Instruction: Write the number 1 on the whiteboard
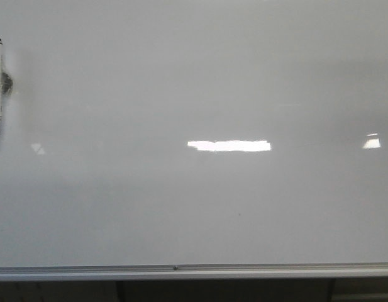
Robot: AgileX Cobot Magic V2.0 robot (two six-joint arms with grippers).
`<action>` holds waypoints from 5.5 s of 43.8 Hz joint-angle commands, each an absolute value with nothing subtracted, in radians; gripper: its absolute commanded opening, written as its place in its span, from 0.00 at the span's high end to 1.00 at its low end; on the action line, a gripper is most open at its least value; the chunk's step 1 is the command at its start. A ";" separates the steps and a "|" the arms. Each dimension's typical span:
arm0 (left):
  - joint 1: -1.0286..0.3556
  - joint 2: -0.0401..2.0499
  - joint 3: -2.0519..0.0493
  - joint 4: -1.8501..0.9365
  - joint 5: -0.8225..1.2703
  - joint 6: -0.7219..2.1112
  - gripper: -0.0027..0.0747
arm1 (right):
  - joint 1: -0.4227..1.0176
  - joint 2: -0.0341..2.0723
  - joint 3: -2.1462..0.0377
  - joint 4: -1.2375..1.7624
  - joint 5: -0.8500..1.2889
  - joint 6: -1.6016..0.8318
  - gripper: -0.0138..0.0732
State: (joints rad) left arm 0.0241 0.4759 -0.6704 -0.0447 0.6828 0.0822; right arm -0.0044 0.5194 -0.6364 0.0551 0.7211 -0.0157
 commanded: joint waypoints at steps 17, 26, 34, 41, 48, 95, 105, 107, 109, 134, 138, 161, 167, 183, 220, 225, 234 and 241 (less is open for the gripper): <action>0.017 0.604 -0.684 -0.056 0.607 0.076 0.31 | -0.009 0.538 -0.660 0.060 0.646 -0.020 0.23; -0.073 0.711 -0.691 -0.033 0.557 0.081 0.32 | -0.009 0.538 -0.660 0.060 0.636 -0.020 0.24; -0.149 0.838 -0.691 0.000 0.503 0.081 0.32 | -0.009 0.538 -0.660 0.060 0.636 -0.020 0.24; -0.108 0.963 -0.695 0.000 0.418 -0.043 0.32 | -0.009 0.538 -0.660 0.060 0.636 -0.020 0.24; -0.048 1.069 -0.695 -0.025 0.246 -0.111 0.32 | -0.009 0.538 -0.660 0.060 0.637 -0.020 0.24; -0.099 1.538 -0.847 -0.009 -0.127 -0.108 0.33 | -0.009 0.538 -0.660 0.062 0.633 -0.020 0.24; -0.137 1.545 -0.854 -0.009 -0.123 -0.108 0.44 | -0.009 0.538 -0.660 0.062 0.632 -0.020 0.24; -0.139 1.549 -0.854 -0.009 -0.128 -0.108 0.49 | -0.009 0.538 -0.660 0.062 0.632 -0.020 0.24; -0.139 1.554 -0.854 -0.009 -0.130 -0.108 0.52 | -0.009 0.538 -0.660 0.062 0.632 -0.020 0.24; -0.122 1.574 -0.854 -0.009 -0.151 -0.108 0.89 | -0.009 0.538 -0.660 0.062 0.631 -0.020 0.24; -0.122 1.574 -0.854 0.000 -0.140 -0.108 0.90 | -0.009 0.538 -0.660 0.062 0.622 -0.020 0.24; -0.200 1.282 -0.984 0.137 0.563 0.130 0.90 | -0.006 0.640 -0.793 0.121 0.804 -0.063 0.24; -0.250 1.213 -1.037 0.011 0.767 0.336 0.90 | 0.033 0.739 -0.865 0.211 0.911 -0.162 0.24; -0.406 1.189 -1.161 -0.311 1.109 0.763 0.90 | 0.305 0.989 -1.038 0.306 1.014 -0.475 0.24; -0.669 1.189 -1.167 -0.305 1.080 0.810 0.90 | 0.731 1.353 -1.402 0.556 1.001 -1.021 0.24; -0.669 1.189 -1.167 -0.300 1.078 0.810 0.90 | 0.741 1.394 -1.434 0.556 0.998 -1.021 0.24; -0.669 1.189 -1.167 -0.299 1.073 0.810 0.90 | 0.742 1.415 -1.444 0.556 0.987 -1.021 0.37; -0.669 1.189 -1.167 -0.298 1.062 0.810 0.90 | 0.742 1.415 -1.444 0.557 0.990 -1.021 0.45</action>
State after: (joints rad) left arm -0.6607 1.2155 -1.1339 -0.2741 1.1132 0.8082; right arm 0.7428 1.4476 -1.4087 0.5143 1.0270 -1.0114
